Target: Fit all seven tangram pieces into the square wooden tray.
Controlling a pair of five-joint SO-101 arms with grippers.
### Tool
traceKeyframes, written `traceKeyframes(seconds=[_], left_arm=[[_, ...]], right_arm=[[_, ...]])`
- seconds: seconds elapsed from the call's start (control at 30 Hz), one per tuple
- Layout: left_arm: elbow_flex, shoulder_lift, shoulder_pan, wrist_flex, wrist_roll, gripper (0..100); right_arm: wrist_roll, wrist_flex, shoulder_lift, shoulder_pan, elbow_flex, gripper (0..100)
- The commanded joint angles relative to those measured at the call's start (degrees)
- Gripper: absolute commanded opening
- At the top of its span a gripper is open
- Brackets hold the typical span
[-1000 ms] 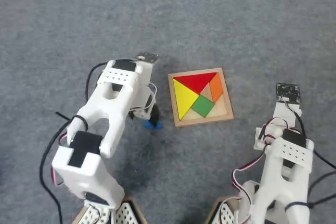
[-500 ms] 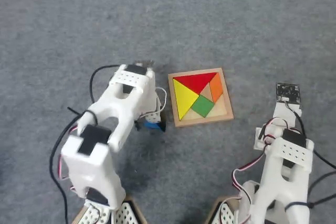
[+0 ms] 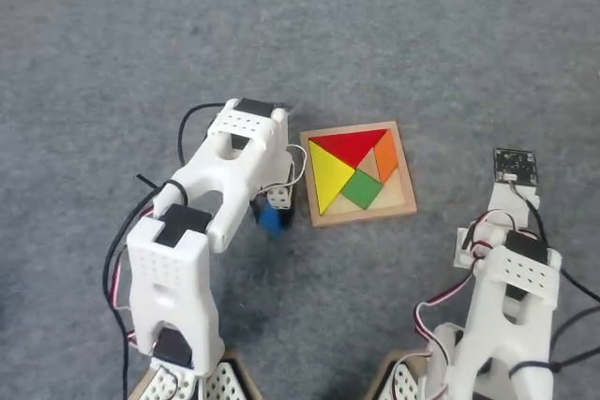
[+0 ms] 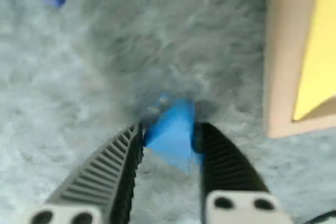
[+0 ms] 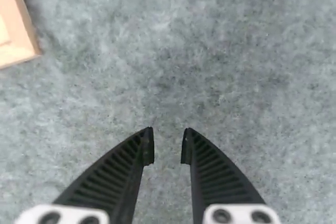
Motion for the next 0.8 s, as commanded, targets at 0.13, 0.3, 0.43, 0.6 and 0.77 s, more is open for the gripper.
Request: traceKeyframes(seconds=[0.13, 0.3, 0.43, 0.6, 0.77], left_arm=[[-3.6, 1.8, -5.6, -3.4, -13.9, 2], [-9.9, 1.8, -9.7, -3.4, -24.3, 2], [-17.4, 1.8, -12.9, -0.6, -28.7, 3], [-21.2, 1.8, -12.8, 5.5, -33.9, 14], [-21.1, 2.5, -13.4, 4.5, -35.8, 16]], right_arm=[[0.4, -4.1, -1.5, -0.8, 1.7, 9.1], [0.4, -4.2, -1.5, -0.8, 1.7, 9.1], [0.4, -4.2, -1.5, -0.8, 1.7, 9.1], [0.4, -4.3, -1.5, -0.8, 1.7, 9.1], [0.6, -4.2, -1.5, -0.8, 1.7, 9.1]])
